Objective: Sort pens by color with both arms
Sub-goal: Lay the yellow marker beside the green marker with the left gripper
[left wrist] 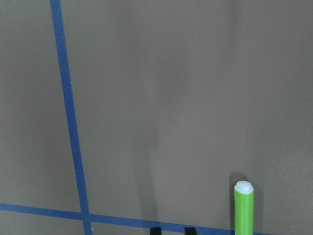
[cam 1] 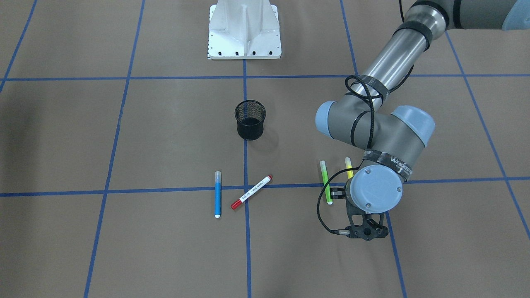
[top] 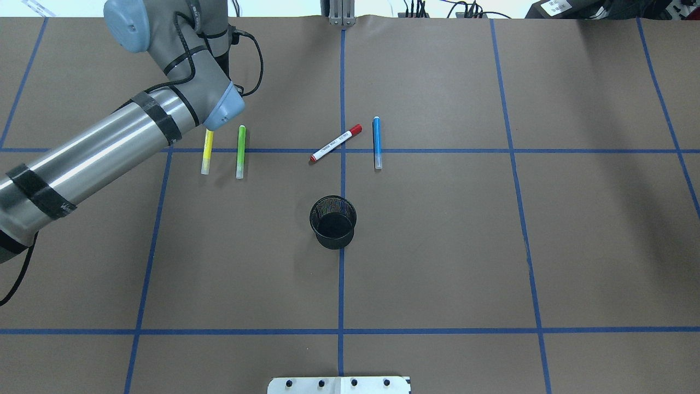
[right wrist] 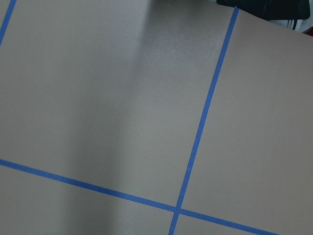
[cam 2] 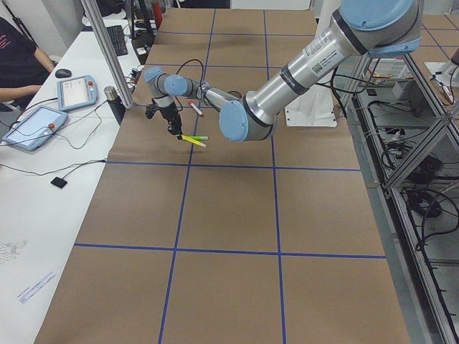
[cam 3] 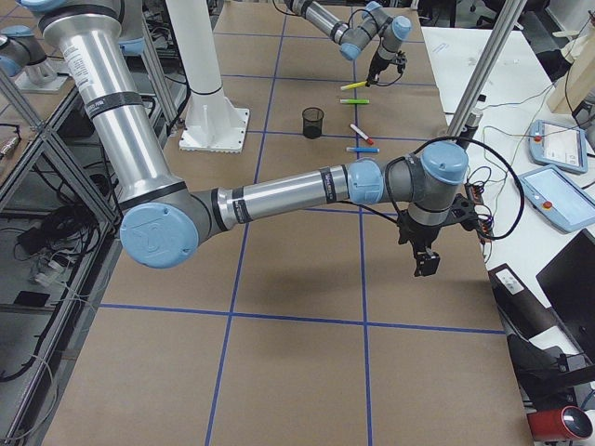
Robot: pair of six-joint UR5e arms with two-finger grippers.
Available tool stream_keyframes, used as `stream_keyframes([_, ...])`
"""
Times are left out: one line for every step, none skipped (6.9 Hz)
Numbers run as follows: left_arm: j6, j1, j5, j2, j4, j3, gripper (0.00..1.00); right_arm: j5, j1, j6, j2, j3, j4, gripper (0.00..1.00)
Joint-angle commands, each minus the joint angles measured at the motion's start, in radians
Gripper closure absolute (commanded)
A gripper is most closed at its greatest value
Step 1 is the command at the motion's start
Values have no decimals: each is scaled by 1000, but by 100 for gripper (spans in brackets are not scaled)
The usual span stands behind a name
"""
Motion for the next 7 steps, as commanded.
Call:
stream_keyframes([0,4,0,2,-20,1,24,6,0,0,-1,-4,1,1])
stream_keyframes([2,-1,0,8,-51,-8,11,6,0,4,1,-1,3,1])
stream_keyframes([5,-28,-2,9,-49,-63,4,6,0,6,3,1,4,1])
stream_keyframes([8,-77,-6,67,-48,-206,1,4,0,6,9,-4,4,1])
stream_keyframes([14,-141,-18,180,-54,-393,1,4,-3,13,15,-4,7,1])
stream_keyframes([73,-212,-87,310,-54,-576,1,3,-6,18,16,-4,9,1])
stream_keyframes([148,-283,-131,413,-45,-716,1,6,-9,20,19,5,9,1])
